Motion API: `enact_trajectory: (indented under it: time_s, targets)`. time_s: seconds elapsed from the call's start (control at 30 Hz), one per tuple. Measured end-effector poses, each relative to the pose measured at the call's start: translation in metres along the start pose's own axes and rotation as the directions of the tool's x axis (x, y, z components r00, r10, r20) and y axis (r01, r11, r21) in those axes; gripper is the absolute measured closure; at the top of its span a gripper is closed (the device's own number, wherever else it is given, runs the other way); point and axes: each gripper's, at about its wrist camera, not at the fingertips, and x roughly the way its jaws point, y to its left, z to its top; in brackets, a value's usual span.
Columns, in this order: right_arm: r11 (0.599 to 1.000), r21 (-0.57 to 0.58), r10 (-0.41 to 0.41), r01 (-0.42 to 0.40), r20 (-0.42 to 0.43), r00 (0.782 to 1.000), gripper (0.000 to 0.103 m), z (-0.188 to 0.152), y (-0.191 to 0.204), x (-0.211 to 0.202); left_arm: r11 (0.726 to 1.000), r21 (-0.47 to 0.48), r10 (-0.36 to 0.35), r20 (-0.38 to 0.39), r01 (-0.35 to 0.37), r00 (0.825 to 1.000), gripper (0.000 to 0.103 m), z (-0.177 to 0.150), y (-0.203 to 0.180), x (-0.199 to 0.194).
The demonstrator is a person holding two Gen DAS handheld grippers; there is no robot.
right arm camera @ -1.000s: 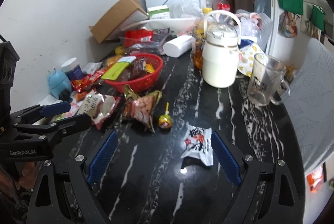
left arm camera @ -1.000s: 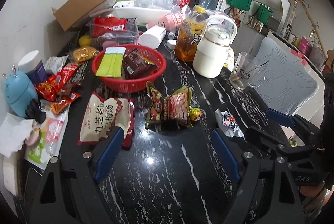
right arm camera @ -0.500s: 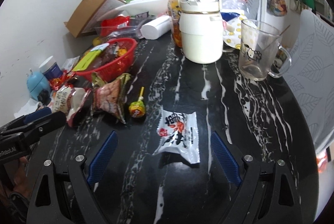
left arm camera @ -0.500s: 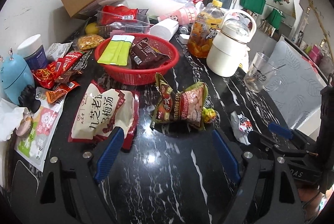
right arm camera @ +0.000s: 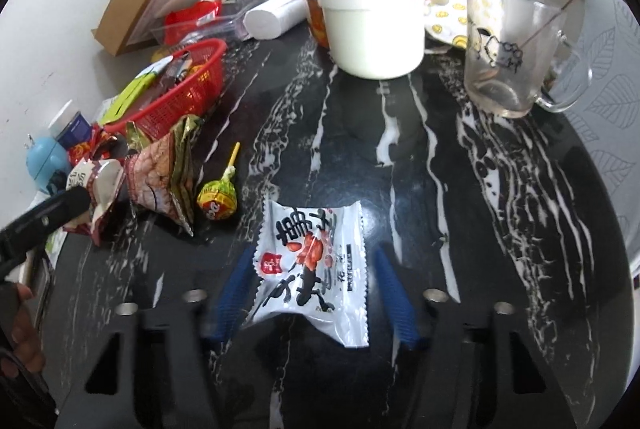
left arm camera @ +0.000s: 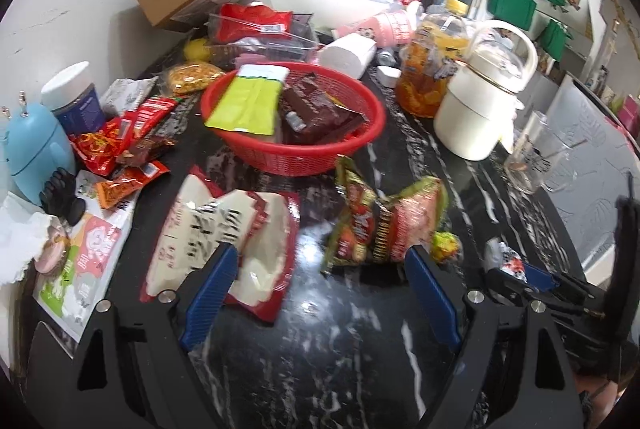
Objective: Organize snacks
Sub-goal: 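Grasp the white printed bag with the left gripper while the right grasps the white peanut packet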
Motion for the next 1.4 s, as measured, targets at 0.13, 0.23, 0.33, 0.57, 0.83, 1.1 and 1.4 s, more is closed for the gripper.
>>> enact_trajectory:
  time_s: [0.13, 0.23, 0.33, 0.57, 0.83, 1.1, 1.4]
  targets:
    - [0.999, -0.049, 0.007, -0.006, 0.021, 1.0, 0.068, 0.003, 0.01, -0.004, 0.999, -0.027, 0.02, 0.013, -0.019, 1.0, 0.017, 0.004, 0.011, 0.001]
    - [0.998, -0.06, 0.025, -0.024, 0.008, 1.0, 0.068, 0.005, 0.016, -0.001, 0.999, -0.036, 0.041, 0.026, -0.04, 0.999, 0.017, 0.006, 0.018, 0.0]
    - [0.997, -0.075, 0.034, -0.034, -0.001, 0.999, 0.068, 0.005, 0.023, 0.0, 0.996, -0.032, 0.079, 0.036, -0.078, 0.996, 0.017, 0.009, 0.025, 0.001]
    - [0.993, -0.103, 0.048, -0.049, -0.016, 0.999, 0.068, 0.005, 0.037, 0.004, 0.995, -0.036, 0.096, 0.012, -0.096, 0.995, 0.017, 0.013, 0.045, 0.015]
    - [0.993, -0.111, 0.039, -0.042, -0.026, 0.999, 0.067, 0.007, 0.042, 0.007, 0.999, 0.005, 0.041, -0.064, -0.041, 0.997, 0.017, 0.015, 0.043, 0.043]
    - [0.993, -0.11, 0.032, -0.036, -0.036, 0.999, 0.063, 0.009, 0.043, 0.011, 0.999, 0.05, 0.005, -0.151, 0.002, 0.988, 0.016, 0.013, 0.033, 0.07]
    - [0.992, -0.116, 0.037, -0.04, -0.031, 0.999, 0.064, 0.006, 0.043, 0.009, 0.998, 0.023, -0.063, -0.138, 0.066, 0.988, 0.059, 0.005, 0.033, 0.058]
